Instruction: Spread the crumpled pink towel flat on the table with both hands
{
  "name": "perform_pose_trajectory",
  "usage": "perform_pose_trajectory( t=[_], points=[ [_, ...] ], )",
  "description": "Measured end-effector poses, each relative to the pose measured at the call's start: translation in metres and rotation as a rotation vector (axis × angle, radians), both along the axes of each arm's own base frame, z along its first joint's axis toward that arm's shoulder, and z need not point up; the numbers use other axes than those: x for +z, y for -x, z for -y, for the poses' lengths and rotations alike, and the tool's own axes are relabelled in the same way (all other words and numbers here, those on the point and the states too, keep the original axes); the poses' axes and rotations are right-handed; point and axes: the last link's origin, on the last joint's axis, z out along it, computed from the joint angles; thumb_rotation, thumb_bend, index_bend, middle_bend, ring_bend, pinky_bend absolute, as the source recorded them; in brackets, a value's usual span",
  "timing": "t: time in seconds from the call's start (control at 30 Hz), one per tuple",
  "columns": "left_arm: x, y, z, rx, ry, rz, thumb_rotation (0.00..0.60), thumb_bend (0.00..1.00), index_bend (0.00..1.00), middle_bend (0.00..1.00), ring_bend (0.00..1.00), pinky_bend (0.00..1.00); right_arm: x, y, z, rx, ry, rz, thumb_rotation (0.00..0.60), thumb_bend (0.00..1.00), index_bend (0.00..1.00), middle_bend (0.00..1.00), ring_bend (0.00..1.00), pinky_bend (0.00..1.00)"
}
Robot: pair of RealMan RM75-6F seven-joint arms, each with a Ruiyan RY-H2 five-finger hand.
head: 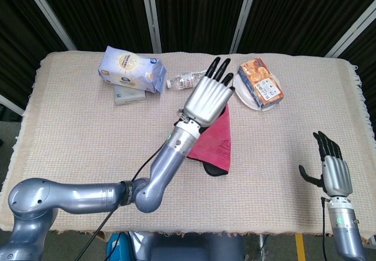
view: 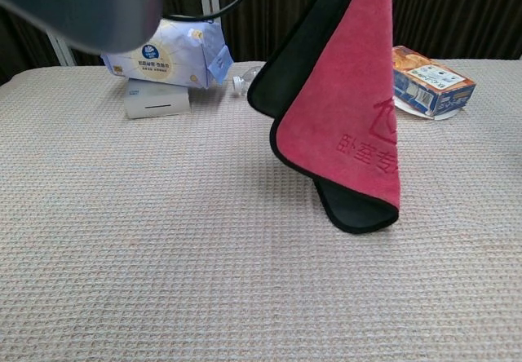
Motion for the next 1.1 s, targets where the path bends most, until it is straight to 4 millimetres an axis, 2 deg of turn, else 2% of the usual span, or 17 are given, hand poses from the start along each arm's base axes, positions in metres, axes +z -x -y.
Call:
perform_pose_trajectory(
  t=[0.2,0.4,0.6,0.8,0.97,1.1],
  points=[
    [0.013,-0.035,-0.003,-0.002,-0.045,-0.012,0.600,0.49,0.65,0.26,0.00,0.03,0.000,-0.004,0.010,0.000,-0.005,0.017,0.600,0.33,0.00,0.00,0.00,0.00],
    [0.028,-0.051,-0.008,0.010,-0.122,-0.064,0.600,0.52,0.67,0.27,0.00,0.03,-0.004,-0.010,0.017,0.010,-0.023,0.025,0.600,0.33,0.00,0.00,0.00,0.00],
    [0.045,-0.048,-0.017,0.065,-0.186,-0.102,0.600,0.53,0.68,0.28,0.00,0.03,-0.007,-0.012,0.021,0.012,-0.028,0.031,0.600,0.33,0.00,0.00,0.00,0.00],
    [0.055,-0.044,-0.015,0.125,-0.194,-0.142,0.600,0.54,0.69,0.28,0.00,0.03,-0.009,-0.011,0.021,0.015,-0.036,0.040,0.600,0.33,0.00,0.00,0.00,0.00],
    [0.050,-0.039,-0.010,0.193,-0.164,-0.204,0.600,0.54,0.69,0.28,0.00,0.03,-0.011,-0.009,0.020,0.012,-0.048,0.044,0.600,0.33,0.00,0.00,0.00,0.00],
    [0.034,-0.040,-0.004,0.256,-0.109,-0.259,0.600,0.54,0.69,0.28,0.01,0.03,-0.011,-0.008,0.020,0.011,-0.053,0.046,0.600,0.33,0.00,0.00,0.00,0.00]
  ],
)
